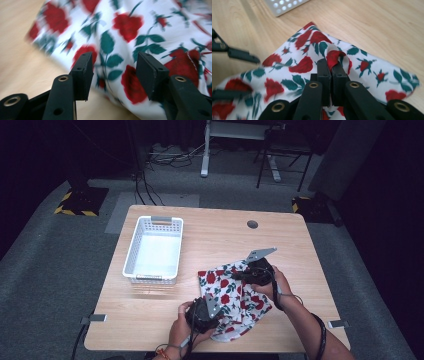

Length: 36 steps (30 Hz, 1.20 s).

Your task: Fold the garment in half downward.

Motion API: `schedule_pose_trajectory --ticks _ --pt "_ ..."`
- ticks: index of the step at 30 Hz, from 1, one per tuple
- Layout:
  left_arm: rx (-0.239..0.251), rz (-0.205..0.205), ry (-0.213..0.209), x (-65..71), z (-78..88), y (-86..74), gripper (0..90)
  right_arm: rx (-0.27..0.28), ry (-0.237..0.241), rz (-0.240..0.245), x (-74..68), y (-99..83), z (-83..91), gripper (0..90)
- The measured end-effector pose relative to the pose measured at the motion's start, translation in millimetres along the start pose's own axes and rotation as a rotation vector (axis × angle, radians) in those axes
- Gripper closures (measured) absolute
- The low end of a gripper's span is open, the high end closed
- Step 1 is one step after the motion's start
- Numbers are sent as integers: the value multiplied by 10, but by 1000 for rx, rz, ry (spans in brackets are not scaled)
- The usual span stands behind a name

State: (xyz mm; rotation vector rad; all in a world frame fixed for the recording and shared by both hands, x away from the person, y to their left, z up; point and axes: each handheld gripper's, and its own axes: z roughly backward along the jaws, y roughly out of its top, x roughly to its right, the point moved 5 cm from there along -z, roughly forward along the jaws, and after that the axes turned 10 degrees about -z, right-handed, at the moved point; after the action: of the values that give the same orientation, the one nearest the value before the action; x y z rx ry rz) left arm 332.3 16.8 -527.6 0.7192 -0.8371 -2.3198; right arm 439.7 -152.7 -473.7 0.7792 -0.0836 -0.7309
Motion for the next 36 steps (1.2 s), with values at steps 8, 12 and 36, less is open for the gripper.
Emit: schedule_pose_trajectory --ticks 8,12,36 --pt "68 63 -44 -311 23 -53 371 25 -74 -44 334 2 -90 857" --pt "92 59 -117 -125 22 1 325 28 -135 -58 494 -67 -122 736" --pt "-17 12 -248 28 -35 -117 265 -35 -127 -145 797 -266 -354 570"
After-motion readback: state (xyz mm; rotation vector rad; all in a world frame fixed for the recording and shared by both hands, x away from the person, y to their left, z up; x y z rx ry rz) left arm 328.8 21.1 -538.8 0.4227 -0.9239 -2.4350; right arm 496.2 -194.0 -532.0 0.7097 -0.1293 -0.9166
